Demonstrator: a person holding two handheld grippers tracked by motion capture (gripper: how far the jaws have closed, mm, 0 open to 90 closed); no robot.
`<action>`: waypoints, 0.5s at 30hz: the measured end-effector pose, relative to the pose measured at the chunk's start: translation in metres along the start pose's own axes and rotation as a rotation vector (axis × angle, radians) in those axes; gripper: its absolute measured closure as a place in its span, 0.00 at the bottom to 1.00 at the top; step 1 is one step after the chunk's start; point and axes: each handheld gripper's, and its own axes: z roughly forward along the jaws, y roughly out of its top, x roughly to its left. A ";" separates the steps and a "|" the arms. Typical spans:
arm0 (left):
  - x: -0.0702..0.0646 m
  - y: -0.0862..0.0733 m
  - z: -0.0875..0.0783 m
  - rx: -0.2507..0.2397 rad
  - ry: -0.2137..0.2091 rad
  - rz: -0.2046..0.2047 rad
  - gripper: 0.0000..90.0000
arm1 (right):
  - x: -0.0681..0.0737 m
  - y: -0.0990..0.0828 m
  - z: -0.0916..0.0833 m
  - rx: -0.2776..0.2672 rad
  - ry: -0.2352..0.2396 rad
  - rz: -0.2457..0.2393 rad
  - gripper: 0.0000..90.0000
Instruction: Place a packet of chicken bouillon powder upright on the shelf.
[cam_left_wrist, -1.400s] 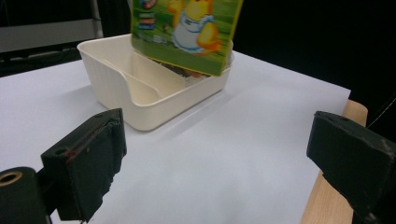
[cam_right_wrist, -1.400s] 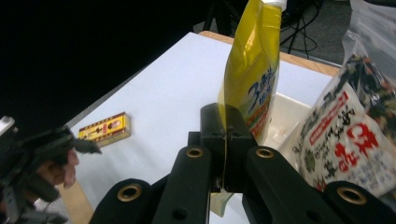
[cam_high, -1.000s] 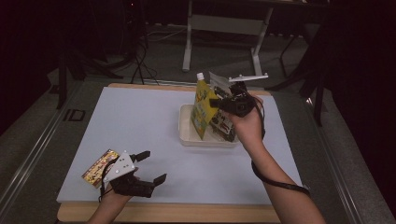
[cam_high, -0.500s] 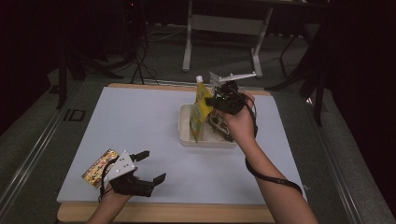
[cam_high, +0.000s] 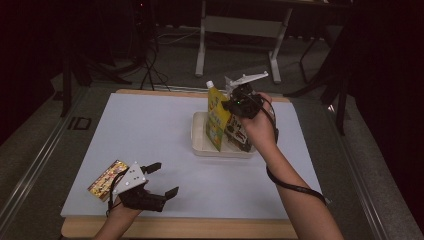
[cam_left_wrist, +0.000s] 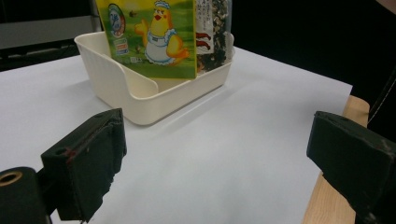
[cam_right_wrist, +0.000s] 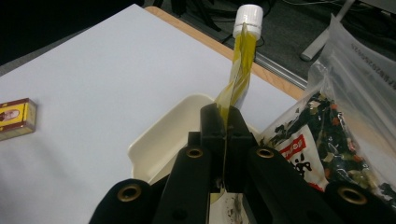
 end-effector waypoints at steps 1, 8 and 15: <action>0.000 0.000 0.000 0.001 0.000 0.001 0.06 | 0.000 0.000 0.001 -0.003 0.004 0.001 1.00; 0.000 -0.001 0.001 0.005 -0.001 -0.003 0.06 | 0.000 -0.004 0.003 -0.029 -0.008 -0.013 1.00; 0.001 -0.002 0.002 0.011 -0.003 -0.003 0.06 | -0.001 -0.007 0.007 -0.045 -0.004 -0.013 1.00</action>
